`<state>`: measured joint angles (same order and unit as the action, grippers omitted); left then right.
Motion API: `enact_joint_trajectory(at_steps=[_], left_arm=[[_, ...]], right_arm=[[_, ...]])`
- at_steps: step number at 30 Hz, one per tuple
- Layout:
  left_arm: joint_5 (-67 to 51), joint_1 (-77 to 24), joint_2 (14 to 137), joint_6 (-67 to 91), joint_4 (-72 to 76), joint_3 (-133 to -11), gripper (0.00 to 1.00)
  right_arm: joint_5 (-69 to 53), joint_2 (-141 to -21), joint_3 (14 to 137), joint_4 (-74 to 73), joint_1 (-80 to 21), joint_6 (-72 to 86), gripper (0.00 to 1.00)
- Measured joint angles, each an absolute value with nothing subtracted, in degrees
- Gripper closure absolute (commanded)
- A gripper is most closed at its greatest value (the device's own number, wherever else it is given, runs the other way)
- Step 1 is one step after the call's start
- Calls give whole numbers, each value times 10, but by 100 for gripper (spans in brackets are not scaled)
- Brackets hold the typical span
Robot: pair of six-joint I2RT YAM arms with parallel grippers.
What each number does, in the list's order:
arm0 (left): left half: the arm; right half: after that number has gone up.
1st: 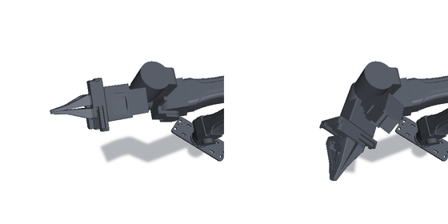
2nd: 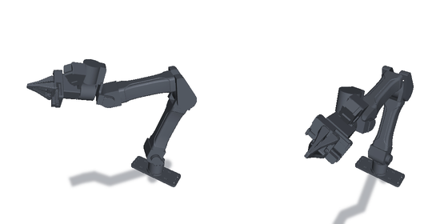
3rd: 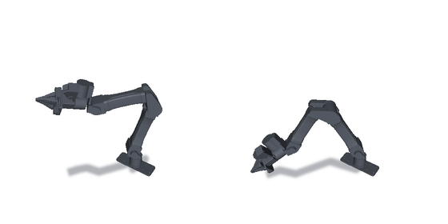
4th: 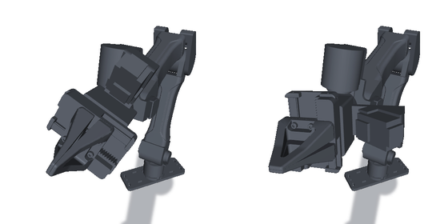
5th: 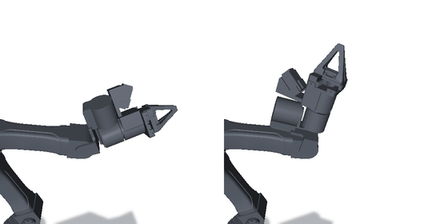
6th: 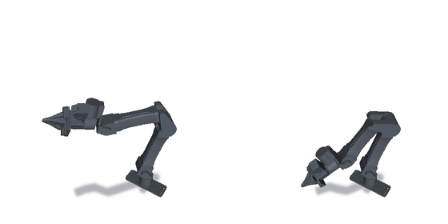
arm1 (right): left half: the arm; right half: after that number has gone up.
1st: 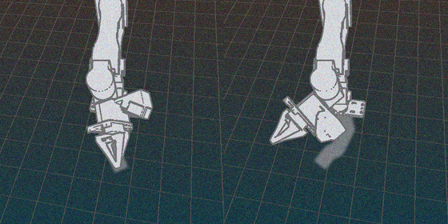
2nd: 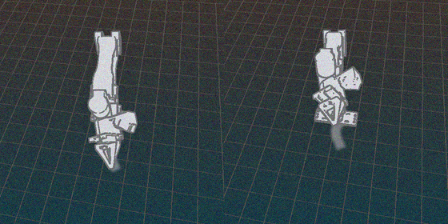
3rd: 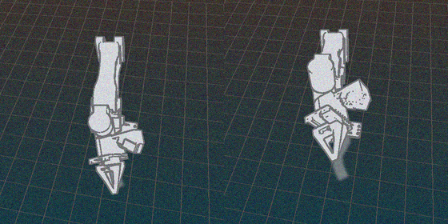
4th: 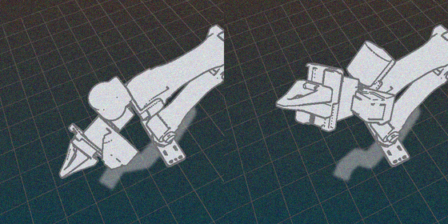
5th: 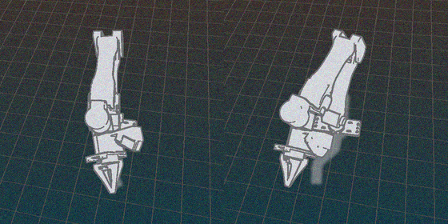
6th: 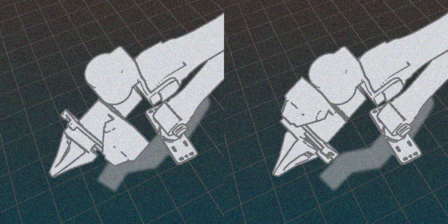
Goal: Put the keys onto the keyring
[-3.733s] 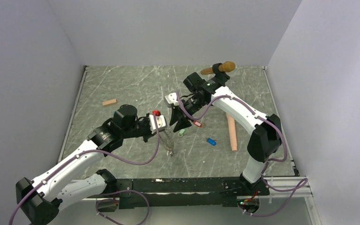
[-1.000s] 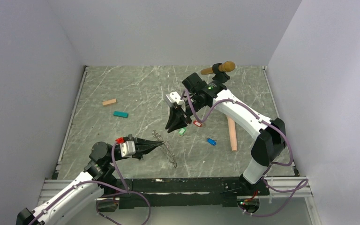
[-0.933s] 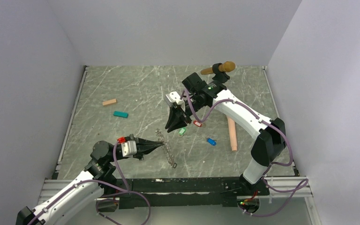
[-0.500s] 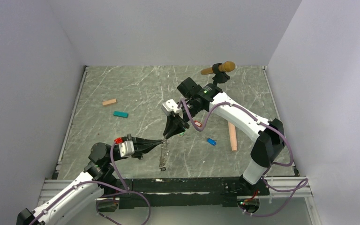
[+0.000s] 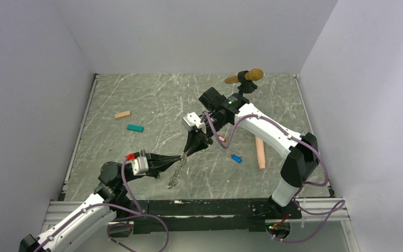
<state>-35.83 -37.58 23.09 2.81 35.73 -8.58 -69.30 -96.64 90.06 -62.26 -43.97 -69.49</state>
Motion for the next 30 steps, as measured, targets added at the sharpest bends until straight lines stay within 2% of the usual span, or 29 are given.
enact_joint_trajectory(at_steps=[6, 21, 26, 30], left_arm=[[-355, -376, 235, 39, 374, -80, 100], [-330, -375, 235, 48, 388, -67, 100], [-330, -375, 243, 56, 399, -65, 100], [-330, -375, 251, 59, 401, -59, 100]], right_arm=[[-693, -966, 908, -625, -440, -685, 68], [-690, -966, 918, -624, -441, -650, 68], [-683, -966, 922, -623, -441, -635, 59], [-666, -966, 932, -612, -441, -609, 59]])
